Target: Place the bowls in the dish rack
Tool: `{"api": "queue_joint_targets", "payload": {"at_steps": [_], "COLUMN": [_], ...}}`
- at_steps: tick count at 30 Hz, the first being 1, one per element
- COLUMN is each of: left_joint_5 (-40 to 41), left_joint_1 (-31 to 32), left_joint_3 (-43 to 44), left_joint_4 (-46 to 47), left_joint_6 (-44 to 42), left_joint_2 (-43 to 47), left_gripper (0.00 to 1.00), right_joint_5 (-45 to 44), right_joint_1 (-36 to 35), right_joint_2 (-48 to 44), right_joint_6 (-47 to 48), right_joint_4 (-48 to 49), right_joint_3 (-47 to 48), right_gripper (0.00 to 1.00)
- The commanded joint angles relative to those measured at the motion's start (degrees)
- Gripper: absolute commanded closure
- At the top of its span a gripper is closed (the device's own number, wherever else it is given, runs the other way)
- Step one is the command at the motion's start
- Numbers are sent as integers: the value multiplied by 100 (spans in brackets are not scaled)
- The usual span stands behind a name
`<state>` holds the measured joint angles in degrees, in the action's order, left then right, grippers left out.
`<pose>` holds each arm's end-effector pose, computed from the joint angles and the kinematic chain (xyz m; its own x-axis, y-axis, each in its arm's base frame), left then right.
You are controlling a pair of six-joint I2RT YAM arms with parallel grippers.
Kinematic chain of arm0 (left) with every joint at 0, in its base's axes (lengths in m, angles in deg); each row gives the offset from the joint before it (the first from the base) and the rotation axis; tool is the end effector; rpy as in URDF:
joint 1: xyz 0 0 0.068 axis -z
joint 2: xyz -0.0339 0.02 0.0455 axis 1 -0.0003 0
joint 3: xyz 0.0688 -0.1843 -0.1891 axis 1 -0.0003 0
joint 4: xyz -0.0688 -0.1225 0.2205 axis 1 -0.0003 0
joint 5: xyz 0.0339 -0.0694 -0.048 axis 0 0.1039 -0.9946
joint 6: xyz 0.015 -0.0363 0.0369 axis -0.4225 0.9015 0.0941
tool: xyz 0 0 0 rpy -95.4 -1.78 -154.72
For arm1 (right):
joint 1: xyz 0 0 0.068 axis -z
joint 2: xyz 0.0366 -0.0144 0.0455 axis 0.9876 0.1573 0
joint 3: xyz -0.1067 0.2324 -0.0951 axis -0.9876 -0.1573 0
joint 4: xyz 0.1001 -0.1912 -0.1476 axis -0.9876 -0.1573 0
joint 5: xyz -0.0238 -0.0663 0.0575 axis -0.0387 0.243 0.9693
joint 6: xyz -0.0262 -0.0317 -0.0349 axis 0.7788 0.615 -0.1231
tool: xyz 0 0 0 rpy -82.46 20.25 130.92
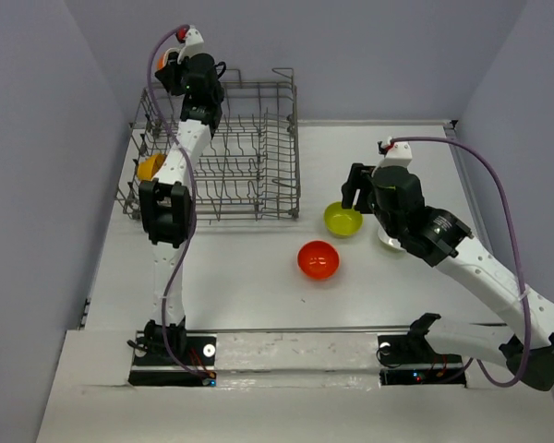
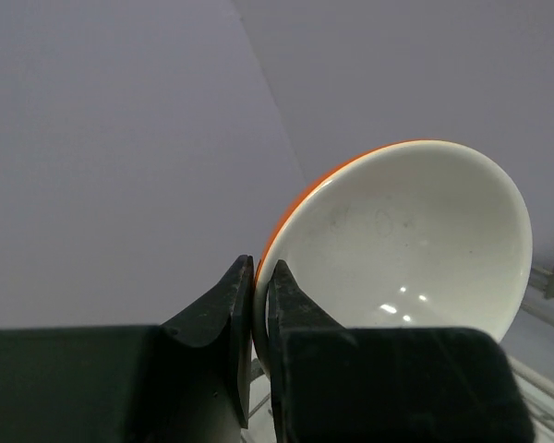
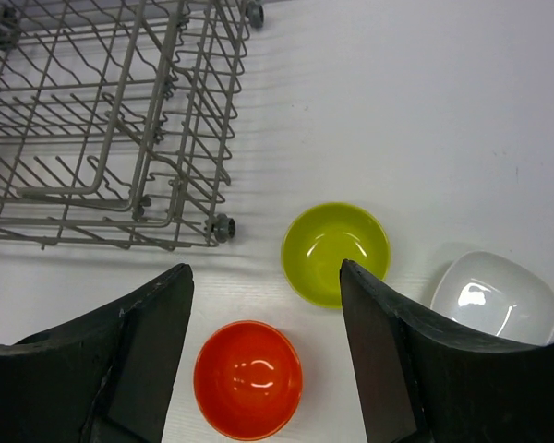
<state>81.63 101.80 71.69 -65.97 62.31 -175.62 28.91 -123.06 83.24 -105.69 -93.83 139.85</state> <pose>0.5177 -0.0780 0.4079 -0.0183 0.2268 -0.9738 -0.7250 0.6677 0.1691 0.1820 0.1395 0.3957 -0.3543 0.1439 -0.9240 -0.0867 0.9788 0.1857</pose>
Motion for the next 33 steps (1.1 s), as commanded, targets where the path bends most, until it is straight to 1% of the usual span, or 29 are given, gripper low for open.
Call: {"api": "queue_joint_targets", "payload": {"at_steps": [1, 2, 3, 8, 13, 15, 20, 33], "left_joint_5": [543, 569, 561, 403, -19, -212, -371, -397], "left_joint_1": [-144, -179, -223, -487, -785, -873, -926, -944], "left_joint_3": [351, 219, 122, -404, -1116, -1276, -1426, -1478], "left_joint_4": [1657, 2051, 2115, 2125, 2125, 2116, 2116, 2177], "left_joint_6": [-1446, -1607, -1670, -1635, -1521, -1459, -1415, -1635], "left_joint_2": [-194, -212, -221, -117, 182, 270, 341, -19], "left_gripper": [100, 100, 100, 100, 100, 100, 100, 100], "right_joint_5": [-40, -22, -13, 66, 250, 286, 242, 233], "right_joint_1": [-52, -52, -52, -52, -52, -52, -52, -52], "right_joint_2": [-210, -245, -271, -201, -26, -8, -43, -60], "right_joint_6": [68, 68, 76, 103, 77, 76, 59, 76], "right_joint_4": [207, 233, 260, 330, 436, 436, 497, 488], "right_joint_3": [-201, -245, -281, -395, -395, -395, -448, -430], "right_gripper": [30, 30, 30, 30, 30, 30, 30, 30]}}
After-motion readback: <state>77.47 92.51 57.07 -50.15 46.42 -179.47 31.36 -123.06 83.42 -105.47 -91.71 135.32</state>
